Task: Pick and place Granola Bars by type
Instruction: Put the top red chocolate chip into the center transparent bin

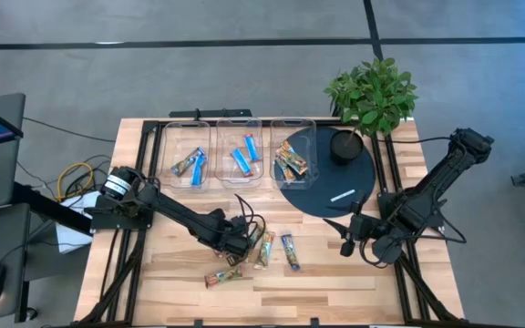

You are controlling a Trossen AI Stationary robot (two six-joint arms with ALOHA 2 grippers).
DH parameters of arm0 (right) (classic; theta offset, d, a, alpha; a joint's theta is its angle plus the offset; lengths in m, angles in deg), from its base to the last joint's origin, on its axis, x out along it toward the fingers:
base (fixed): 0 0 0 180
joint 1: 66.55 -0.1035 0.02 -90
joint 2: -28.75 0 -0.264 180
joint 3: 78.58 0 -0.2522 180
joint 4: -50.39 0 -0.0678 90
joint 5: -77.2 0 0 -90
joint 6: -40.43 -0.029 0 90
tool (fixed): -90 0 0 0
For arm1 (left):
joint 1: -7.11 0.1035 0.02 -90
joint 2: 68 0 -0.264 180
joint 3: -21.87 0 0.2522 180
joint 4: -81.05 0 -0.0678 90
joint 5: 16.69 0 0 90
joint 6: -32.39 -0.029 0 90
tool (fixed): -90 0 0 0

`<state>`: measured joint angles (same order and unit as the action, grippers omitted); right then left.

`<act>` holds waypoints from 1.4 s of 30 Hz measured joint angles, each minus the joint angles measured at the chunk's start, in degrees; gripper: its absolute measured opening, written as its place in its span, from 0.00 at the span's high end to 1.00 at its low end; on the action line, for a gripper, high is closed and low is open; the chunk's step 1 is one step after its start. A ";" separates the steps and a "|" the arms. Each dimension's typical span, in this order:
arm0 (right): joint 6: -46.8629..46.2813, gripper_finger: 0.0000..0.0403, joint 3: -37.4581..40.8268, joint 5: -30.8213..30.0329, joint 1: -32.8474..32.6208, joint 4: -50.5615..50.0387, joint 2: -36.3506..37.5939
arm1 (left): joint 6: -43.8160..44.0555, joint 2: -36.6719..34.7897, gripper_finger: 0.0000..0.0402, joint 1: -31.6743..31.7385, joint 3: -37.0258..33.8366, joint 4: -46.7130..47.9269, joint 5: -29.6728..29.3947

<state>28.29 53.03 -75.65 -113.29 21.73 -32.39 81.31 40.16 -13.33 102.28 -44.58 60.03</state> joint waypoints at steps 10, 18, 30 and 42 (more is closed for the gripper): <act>0.00 0.61 0.02 0.07 0.00 -0.02 0.00 | -3.50 -0.18 0.70 0.08 9.49 10.76 -6.96; 0.00 0.61 0.02 0.07 0.00 -0.02 0.00 | -10.24 -0.35 0.70 2.30 18.81 17.90 -25.50; -0.48 0.61 0.04 2.35 0.00 -1.45 0.00 | -14.82 -0.44 0.70 17.97 27.59 19.51 -30.87; -0.53 0.61 0.04 2.46 0.00 -2.04 0.00 | -14.60 -0.15 0.70 36.28 27.70 19.02 -18.26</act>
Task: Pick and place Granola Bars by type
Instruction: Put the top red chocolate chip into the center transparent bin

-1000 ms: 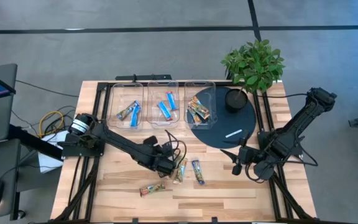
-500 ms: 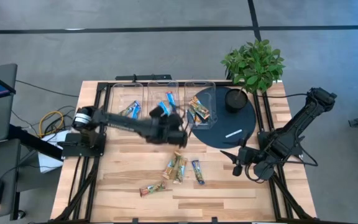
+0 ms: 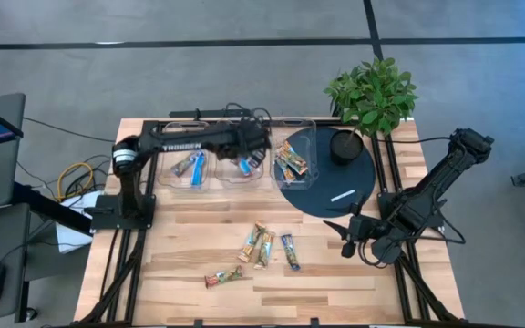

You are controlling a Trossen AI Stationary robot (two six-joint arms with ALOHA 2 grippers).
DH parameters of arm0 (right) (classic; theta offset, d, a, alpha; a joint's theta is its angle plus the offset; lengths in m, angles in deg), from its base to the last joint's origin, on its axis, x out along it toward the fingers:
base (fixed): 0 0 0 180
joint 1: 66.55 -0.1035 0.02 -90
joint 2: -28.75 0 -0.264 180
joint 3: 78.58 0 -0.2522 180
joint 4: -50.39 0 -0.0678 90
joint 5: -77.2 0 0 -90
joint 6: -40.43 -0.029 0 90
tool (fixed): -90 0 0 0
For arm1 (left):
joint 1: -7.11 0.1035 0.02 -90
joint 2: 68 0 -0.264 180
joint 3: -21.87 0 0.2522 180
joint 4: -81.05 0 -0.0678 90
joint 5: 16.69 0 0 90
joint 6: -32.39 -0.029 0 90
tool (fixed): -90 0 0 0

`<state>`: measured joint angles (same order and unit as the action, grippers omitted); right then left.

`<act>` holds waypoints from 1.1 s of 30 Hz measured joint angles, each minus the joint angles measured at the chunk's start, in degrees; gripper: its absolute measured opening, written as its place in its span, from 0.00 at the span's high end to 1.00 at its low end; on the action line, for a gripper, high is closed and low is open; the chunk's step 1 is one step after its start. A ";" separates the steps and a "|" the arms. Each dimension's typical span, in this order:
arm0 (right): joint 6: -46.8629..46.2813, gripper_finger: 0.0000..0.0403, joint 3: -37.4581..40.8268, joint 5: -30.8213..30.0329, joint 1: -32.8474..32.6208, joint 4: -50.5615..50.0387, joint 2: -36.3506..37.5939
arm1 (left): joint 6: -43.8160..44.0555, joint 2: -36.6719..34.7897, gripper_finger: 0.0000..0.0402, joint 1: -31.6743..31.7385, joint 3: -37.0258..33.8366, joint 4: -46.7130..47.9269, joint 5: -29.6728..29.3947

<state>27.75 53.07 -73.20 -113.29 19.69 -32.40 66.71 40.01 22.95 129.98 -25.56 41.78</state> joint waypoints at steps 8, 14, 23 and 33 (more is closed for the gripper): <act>-0.89 0.61 0.00 -0.01 0.00 -1.46 -0.02 | 0.70 0.00 0.70 5.09 0.00 -2.33 5.41; -0.93 0.61 0.00 -0.01 0.00 -1.46 0.00 | -0.65 0.00 0.70 5.66 0.00 -4.25 5.68; -0.99 0.61 0.00 -0.04 0.00 -1.43 -0.02 | -1.63 0.09 0.70 5.98 -5.84 -9.18 7.30; -0.97 0.61 0.00 -0.05 0.00 -1.43 -0.02 | -2.25 0.07 0.70 7.15 -10.24 -11.90 7.73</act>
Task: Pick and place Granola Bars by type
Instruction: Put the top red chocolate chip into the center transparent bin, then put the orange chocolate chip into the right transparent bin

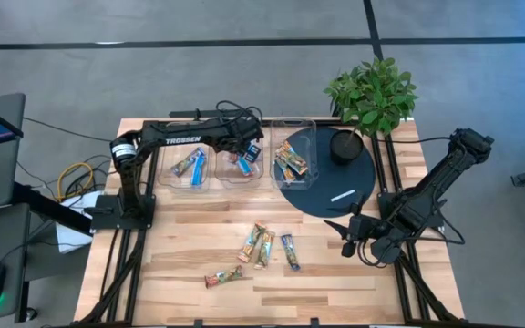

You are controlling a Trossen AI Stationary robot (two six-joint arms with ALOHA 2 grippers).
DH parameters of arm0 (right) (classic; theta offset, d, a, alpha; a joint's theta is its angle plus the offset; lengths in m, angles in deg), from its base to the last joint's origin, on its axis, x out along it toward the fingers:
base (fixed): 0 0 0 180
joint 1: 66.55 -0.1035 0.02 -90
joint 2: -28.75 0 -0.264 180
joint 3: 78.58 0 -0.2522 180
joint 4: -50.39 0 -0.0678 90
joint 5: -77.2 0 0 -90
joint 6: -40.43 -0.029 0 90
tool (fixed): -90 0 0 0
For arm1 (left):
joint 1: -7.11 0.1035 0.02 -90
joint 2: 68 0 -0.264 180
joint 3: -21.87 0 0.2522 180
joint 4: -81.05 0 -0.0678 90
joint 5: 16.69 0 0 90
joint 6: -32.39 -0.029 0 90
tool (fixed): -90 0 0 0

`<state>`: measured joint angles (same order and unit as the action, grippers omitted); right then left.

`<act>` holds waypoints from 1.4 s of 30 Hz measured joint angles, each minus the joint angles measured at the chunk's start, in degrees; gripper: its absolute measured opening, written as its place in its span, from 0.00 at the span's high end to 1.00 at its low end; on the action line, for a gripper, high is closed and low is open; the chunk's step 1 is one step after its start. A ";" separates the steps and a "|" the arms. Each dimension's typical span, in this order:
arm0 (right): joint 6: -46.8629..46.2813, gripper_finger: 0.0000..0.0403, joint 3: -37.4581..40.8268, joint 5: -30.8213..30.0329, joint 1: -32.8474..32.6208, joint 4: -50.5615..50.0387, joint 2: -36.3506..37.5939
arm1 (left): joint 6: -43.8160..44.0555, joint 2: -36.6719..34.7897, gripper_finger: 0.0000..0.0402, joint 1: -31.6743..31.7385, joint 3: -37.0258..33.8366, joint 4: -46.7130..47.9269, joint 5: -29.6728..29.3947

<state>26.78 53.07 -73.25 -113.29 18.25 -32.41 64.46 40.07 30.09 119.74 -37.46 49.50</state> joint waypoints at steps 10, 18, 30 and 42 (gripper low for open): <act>0.00 0.61 0.00 -0.02 0.00 0.00 0.00 | -1.04 -0.02 0.66 0.00 -0.03 0.31 -0.68; 0.00 0.61 0.00 -0.02 0.00 0.00 0.00 | -1.54 -0.02 0.53 0.00 -0.03 0.32 -0.83; 0.02 0.61 0.00 0.00 0.00 0.00 0.00 | -6.72 -0.42 0.53 -1.75 5.31 8.18 -0.06; 0.02 0.61 0.00 3.76 0.00 0.30 0.00 | -8.36 -0.46 0.57 -13.23 15.92 29.56 6.35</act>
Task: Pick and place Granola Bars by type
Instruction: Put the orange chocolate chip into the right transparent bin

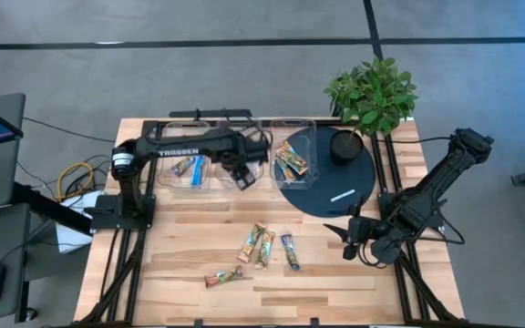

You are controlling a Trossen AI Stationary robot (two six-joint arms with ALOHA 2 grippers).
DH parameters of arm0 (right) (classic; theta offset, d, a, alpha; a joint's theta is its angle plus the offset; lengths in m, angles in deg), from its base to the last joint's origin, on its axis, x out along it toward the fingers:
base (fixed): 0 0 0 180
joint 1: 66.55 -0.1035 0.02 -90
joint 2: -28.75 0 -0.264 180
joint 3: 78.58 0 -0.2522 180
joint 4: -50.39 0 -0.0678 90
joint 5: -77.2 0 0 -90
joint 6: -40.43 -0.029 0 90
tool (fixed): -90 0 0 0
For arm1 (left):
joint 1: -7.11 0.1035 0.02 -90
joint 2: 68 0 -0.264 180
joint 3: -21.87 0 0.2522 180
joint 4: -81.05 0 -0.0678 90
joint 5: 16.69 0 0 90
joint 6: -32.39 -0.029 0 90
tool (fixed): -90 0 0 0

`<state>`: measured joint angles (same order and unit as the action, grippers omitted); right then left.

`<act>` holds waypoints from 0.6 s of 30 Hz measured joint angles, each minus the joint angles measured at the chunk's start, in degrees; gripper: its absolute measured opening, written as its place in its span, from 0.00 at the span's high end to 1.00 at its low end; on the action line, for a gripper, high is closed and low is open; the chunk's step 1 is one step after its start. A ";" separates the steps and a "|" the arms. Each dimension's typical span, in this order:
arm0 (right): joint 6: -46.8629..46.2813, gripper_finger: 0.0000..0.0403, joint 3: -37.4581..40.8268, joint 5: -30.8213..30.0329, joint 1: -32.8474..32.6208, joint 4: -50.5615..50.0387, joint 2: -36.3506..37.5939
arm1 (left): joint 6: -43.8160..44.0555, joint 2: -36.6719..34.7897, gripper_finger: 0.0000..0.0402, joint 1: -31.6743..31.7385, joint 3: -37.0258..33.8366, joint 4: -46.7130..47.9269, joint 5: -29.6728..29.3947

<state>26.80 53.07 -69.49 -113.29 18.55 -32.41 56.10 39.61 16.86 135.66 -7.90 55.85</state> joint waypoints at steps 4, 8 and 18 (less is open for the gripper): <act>0.04 0.61 0.00 0.52 0.00 0.27 0.00 | 2.79 -0.02 0.57 -4.62 0.27 5.17 -0.81; 1.04 0.61 0.43 6.34 0.02 1.71 -0.23 | 5.33 -0.02 0.57 -11.04 -0.50 6.32 -1.44; 24.09 0.61 3.17 22.18 5.37 25.77 -10.39 | 14.61 0.00 0.57 -29.45 -10.52 6.23 -11.62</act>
<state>50.89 56.24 -47.31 -107.92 44.32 -42.81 70.72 39.61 -12.59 125.14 -1.67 44.23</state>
